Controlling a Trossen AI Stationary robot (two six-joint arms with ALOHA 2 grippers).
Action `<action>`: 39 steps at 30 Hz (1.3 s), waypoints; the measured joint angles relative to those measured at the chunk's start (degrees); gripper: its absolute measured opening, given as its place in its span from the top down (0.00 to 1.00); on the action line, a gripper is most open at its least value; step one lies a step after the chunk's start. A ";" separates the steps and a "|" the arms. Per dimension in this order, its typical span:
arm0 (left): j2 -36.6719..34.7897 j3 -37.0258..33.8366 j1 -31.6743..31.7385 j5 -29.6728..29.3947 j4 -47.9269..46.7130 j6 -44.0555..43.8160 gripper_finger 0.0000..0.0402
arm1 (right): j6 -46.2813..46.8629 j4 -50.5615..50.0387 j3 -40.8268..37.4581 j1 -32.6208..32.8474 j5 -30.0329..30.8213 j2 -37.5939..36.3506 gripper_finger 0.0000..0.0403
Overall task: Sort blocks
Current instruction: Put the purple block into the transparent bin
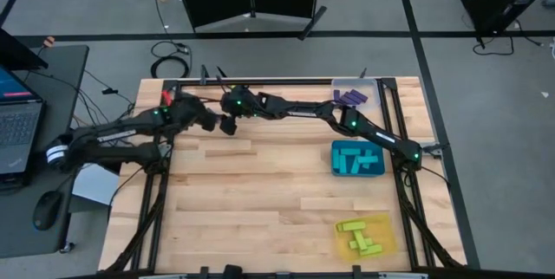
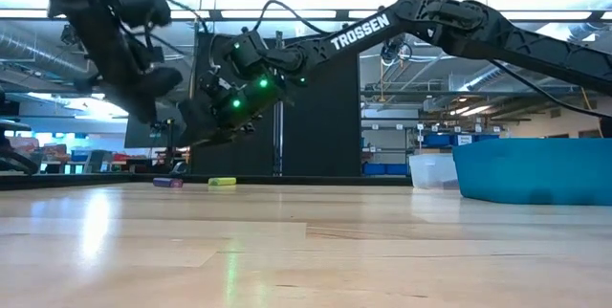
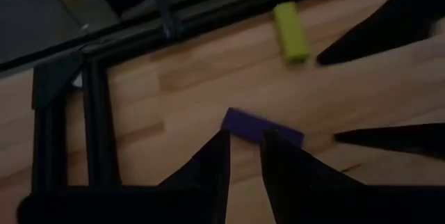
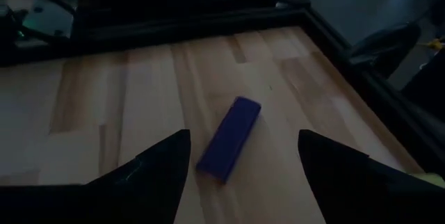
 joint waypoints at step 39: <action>21.20 -7.28 20.95 14.46 23.74 4.45 1.00 | 2.58 -14.10 -0.02 -2.28 6.60 -11.11 0.34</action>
